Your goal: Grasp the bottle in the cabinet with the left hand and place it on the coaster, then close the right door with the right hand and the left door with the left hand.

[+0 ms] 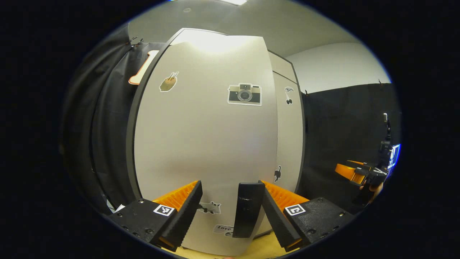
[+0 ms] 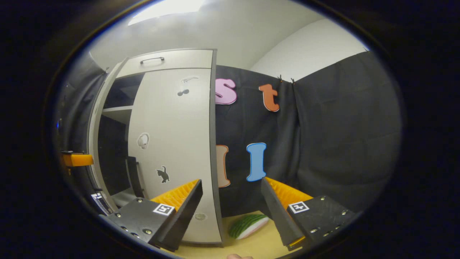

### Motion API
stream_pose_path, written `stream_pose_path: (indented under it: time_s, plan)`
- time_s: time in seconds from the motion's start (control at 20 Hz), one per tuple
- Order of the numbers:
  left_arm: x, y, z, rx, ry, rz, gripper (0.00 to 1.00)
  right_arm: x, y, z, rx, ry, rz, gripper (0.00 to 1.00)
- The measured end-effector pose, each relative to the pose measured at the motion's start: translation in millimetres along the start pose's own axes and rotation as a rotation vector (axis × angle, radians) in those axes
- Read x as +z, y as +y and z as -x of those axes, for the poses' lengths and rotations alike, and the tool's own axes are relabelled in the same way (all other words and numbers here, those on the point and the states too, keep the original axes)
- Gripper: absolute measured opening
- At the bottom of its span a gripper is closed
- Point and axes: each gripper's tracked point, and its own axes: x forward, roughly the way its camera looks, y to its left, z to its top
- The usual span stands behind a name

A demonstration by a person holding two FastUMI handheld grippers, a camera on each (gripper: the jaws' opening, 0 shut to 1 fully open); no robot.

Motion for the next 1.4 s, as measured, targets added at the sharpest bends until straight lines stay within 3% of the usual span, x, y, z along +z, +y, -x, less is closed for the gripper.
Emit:
stream_pose_path:
  time_s: [1.4]
  plan:
    - [-11.6, 3.1, -62.4, 0.013, 0.025, -0.046, 0.96, -13.9, -67.3, 27.4, -0.122, 0.031, 0.004, 1.00]
